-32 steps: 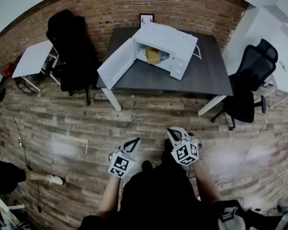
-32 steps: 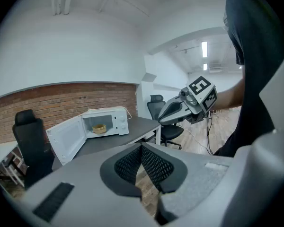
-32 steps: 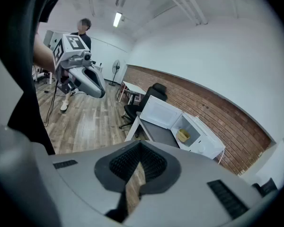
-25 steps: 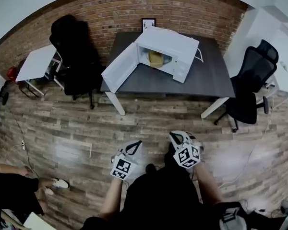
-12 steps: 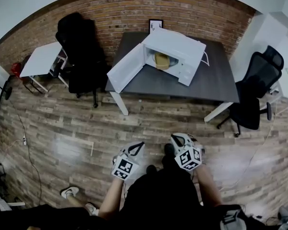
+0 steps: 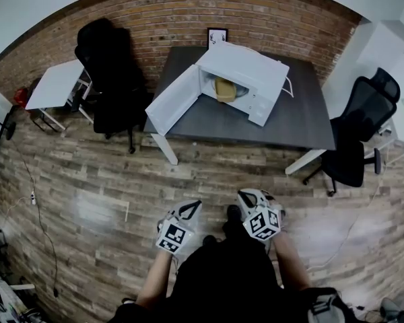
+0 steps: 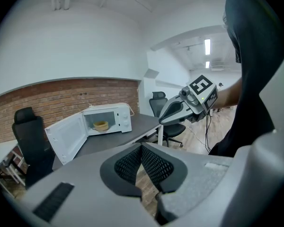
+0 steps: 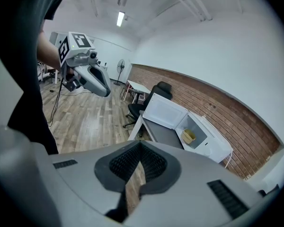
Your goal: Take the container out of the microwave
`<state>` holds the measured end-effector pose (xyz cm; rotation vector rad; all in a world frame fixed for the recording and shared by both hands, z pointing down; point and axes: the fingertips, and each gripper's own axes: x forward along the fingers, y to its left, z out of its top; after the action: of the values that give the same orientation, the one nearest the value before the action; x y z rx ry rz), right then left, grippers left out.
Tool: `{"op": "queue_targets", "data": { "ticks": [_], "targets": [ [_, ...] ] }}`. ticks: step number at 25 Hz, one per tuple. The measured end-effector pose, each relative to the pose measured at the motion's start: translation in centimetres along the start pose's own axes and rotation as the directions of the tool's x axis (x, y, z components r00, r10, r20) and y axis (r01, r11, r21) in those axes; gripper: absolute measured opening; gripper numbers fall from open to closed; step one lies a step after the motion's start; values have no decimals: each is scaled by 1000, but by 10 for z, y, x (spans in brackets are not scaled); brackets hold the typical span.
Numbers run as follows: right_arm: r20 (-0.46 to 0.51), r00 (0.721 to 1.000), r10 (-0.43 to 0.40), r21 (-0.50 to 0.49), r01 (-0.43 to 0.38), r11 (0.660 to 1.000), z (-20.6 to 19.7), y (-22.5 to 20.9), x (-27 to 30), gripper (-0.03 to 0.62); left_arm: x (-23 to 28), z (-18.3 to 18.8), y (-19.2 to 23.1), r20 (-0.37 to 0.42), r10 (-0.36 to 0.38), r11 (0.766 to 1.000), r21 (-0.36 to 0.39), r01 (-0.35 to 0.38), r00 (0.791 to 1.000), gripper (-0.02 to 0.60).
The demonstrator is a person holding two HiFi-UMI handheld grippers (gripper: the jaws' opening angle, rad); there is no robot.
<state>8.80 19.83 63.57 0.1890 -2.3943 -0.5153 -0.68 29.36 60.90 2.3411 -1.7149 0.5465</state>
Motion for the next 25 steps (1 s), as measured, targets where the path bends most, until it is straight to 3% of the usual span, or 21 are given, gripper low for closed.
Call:
{"op": "queue_targets", "data": {
  "ticks": [25],
  "targets": [
    [17,997,73,-38,-72,997,-26,-94,52,-2,92,47,50,-14,57,998,-10,-57,998,2]
  ]
}}
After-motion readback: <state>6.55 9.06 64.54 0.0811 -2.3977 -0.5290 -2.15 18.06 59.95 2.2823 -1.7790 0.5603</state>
